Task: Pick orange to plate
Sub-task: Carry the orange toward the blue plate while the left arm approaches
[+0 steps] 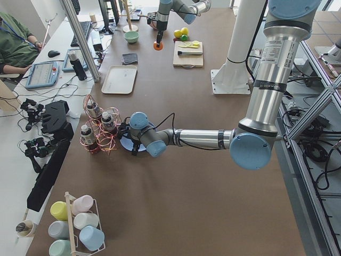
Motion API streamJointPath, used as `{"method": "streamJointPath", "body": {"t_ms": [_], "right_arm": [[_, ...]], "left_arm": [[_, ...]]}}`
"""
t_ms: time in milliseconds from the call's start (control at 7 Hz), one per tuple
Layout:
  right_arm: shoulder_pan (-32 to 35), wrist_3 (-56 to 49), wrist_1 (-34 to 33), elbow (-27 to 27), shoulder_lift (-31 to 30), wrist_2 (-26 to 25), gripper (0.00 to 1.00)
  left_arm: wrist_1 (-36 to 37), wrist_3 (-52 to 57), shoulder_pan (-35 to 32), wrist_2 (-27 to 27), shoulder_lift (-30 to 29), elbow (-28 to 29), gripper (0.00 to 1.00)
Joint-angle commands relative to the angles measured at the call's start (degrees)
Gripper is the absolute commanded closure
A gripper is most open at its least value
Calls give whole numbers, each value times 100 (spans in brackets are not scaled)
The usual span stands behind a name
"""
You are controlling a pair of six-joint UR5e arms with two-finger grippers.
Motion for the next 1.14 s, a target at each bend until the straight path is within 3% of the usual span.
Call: {"method": "streamJointPath", "body": {"t_ms": [0, 143, 286, 429, 571, 1000], "right_arm": [[-17, 0, 0, 5, -1, -50, 100], [-17, 0, 0, 5, -1, -59, 100], [-17, 0, 0, 5, -1, -59, 100], [-17, 0, 0, 5, 7, -59, 100], [-17, 0, 0, -4, 7, -59, 100], [-52, 0, 9, -31, -2, -85, 100]], "left_arm": [[-34, 25, 70, 46, -67, 129, 7], [-164, 16, 175, 107, -67, 208, 23], [-279, -10, 254, 246, -67, 261, 48], [-297, -10, 264, 239, -67, 262, 81], [-306, -19, 246, 230, -59, 227, 100], [-227, -45, 0, 125, -129, 122, 100]]}}
